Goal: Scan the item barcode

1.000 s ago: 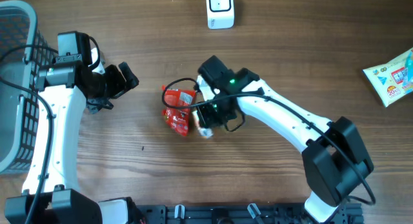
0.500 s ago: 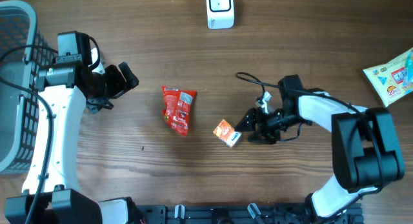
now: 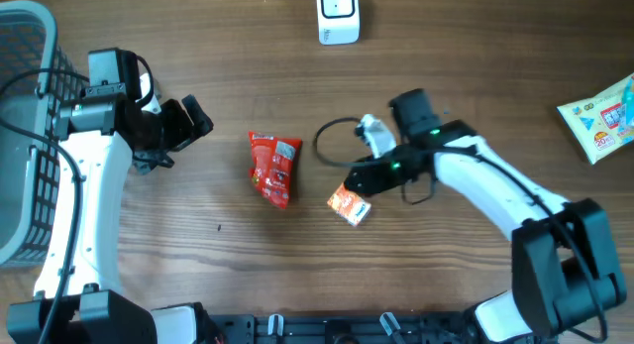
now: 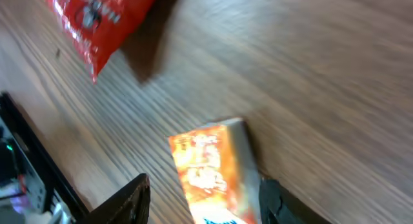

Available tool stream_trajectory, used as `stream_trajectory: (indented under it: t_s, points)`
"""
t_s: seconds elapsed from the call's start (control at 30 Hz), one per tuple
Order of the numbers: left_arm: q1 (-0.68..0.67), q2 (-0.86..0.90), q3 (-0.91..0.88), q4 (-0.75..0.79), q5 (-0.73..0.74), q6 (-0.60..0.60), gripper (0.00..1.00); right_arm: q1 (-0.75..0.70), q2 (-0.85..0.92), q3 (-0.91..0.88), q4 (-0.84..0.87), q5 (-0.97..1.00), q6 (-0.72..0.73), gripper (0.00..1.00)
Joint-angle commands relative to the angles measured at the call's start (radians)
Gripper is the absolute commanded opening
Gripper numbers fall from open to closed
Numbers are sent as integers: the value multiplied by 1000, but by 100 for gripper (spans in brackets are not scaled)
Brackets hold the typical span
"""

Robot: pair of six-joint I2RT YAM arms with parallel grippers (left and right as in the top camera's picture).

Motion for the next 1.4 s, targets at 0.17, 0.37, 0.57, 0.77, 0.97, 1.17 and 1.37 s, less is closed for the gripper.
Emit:
stream_trajectory:
  t_s: [0.17, 0.37, 0.57, 0.77, 0.97, 1.17, 1.37]
  points:
    - [6, 1, 11, -1, -6, -9, 100, 95, 119, -11, 21, 89, 24, 35]
    - [6, 1, 11, 0, -6, -9, 100, 95, 124, -11, -10, 89, 81, 9]
    - [6, 1, 11, 0, -6, -9, 100, 93, 123, -8, -27, 89, 188, 4]
    - [5, 1, 11, 0, -6, -9, 100, 56, 123, 22, -76, 89, 168, 15]
    - [5, 1, 11, 0, -6, -9, 100, 57, 123, -16, -101, 64, 142, 63]
    - [6, 1, 11, 0, -6, -9, 100, 58, 125, -54, -47, 21, 140, 48]
    - [6, 1, 11, 0, -6, -9, 100, 85, 130, -102, 8, 43, 183, 36]
